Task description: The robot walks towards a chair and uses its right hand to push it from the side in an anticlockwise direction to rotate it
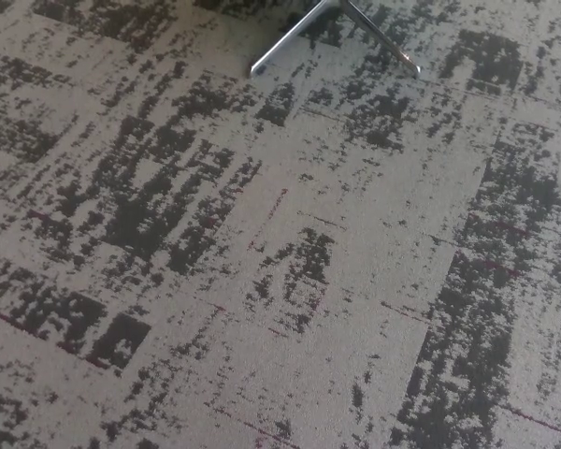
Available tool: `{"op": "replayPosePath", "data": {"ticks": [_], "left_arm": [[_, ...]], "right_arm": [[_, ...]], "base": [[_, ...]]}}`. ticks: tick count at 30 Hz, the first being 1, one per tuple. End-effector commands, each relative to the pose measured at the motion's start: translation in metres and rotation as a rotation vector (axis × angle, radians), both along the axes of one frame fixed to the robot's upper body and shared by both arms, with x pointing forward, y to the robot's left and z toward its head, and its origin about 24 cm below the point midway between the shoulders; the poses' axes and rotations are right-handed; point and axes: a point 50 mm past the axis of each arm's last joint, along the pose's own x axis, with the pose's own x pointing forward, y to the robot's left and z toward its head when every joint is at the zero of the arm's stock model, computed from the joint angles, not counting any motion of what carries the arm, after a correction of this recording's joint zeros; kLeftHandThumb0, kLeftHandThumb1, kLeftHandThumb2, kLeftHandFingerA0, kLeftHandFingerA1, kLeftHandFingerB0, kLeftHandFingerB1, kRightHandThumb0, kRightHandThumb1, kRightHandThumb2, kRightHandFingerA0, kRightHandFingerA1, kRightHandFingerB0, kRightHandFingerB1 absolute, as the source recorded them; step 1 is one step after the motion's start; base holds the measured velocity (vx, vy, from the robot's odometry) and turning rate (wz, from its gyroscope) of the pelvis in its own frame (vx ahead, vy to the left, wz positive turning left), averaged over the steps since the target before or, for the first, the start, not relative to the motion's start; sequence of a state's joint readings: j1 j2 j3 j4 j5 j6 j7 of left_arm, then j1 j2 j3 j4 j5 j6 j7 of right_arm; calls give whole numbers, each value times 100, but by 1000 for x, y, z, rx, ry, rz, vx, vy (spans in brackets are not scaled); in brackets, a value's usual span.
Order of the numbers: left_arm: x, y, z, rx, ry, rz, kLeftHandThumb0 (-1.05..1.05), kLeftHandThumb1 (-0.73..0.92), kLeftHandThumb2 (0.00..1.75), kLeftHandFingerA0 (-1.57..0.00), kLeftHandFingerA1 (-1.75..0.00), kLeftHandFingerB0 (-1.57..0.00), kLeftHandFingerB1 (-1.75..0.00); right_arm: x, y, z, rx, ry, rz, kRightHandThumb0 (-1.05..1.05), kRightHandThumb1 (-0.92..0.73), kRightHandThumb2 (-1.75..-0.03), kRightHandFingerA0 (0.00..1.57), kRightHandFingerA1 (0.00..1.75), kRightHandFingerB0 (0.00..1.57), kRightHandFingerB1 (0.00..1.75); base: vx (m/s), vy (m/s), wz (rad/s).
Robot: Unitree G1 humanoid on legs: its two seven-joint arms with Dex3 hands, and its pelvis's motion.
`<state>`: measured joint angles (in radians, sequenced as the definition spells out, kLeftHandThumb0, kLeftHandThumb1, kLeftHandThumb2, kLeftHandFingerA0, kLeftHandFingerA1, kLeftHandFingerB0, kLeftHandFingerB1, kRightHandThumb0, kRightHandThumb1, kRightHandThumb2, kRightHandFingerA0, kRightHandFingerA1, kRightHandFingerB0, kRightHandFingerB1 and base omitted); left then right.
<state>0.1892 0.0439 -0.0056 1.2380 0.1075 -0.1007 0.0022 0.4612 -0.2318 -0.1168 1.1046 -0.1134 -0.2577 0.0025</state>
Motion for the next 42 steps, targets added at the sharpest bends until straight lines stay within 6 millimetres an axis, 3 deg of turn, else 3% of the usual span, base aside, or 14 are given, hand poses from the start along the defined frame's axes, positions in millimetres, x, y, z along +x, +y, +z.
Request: {"op": "replayPosePath", "data": {"ticks": [1, 3, 4, 12, 13, 16, 25, 27, 29, 32, 33, 37, 38, 42], "left_arm": [[12, -4, 2, -14, -131, 5, -66, 58, 94, -27, -58, -16, -48], [13, -4, 3, -26, -142, 28, -64, 74, 62, -30, -53, -22, -35], [13, -4, 3, -31, -147, 26, -69, 58, 94, -27, -59, -16, -48], [13, -6, 3, -9, -151, -19, -67, 62, 95, -28, -58, -15, -47], [13, -6, 3, -13, -152, 21, -62, 76, 63, -34, -51, -23, -34], [14, -6, 3, -7, -154, 1, -68, 61, 95, -30, -58, -16, -47], [11, -7, 2, -46, -168, 122, -62, 72, 60, -26, -50, -25, -34], [11, -6, 2, -33, -158, 62, -67, 60, 95, -24, -56, -15, -47], [11, -6, 2, -22, -149, 16, -64, 78, 63, -33, -50, -22, -33], [10, -7, 2, -14, -143, 22, -65, 60, 95, -28, -57, -16, -46], [9, -7, 2, -11, -137, 43, -63, 75, 63, -36, -50, -25, -33], [10, -6, 2, -19, -129, 33, -65, 76, 63, -30, -53, -22, -35], [8, -6, 2, -19, -132, 37, -67, 59, 95, -28, -58, -16, -47], [3, -5, 2, 2, -112, -27, -72, 62, 98, -28, -56, -18, -46]], "right_arm": [[9, -14, 11, -70, -159, -3, -41, -72, -63, 48, 58, 23, 29], [9, -14, 11, -77, -159, 9, -40, -72, -61, 50, 57, 22, 29], [10, -14, 12, -89, -162, 33, -46, -57, -85, 51, 69, 15, 42], [10, -14, 12, -73, -181, 26, -44, -73, -62, 43, 51, 20, 29], [9, -14, 12, -62, -185, 14, -44, -72, -61, 42, 50, 19, 28], [10, -15, 13, -74, -189, 27, -46, -70, -63, 44, 54, 18, 28], [7, -15, 13, -85, -163, 45, -38, -75, -62, 44, 54, 15, 28], [7, -15, 13, -80, -170, 33, -39, -72, -61, 46, 58, 16, 28], [7, -16, 12, -84, -162, 30, -40, -72, -61, 49, 56, 18, 28], [5, -16, 11, -86, -145, 13, -42, -72, -64, 49, 56, 18, 29], [4, -15, 13, -86, -164, 34, -41, -71, -61, 49, 55, 17, 28], [2, -15, 14, -84, -157, 48, -40, -70, -61, 47, 56, 18, 27], [1, -15, 13, -87, -148, 47, -39, -71, -61, 49, 55, 18, 28], [0, -15, 13, -82, -156, 12, -41, -71, -61, 48, 54, 19, 28]], "base": [[0, 0, 0], [17, 27, -4], [88, 7, 11], [6, 23, -1], [78, 118, -12], [152, 259, -28], [211, 200, -11], [198, -89, 13], [189, -175, 13], [296, -253, 16], [366, -312, 5], [289, -316, 14], [233, -173, 1], [316, -92, -9]]}}
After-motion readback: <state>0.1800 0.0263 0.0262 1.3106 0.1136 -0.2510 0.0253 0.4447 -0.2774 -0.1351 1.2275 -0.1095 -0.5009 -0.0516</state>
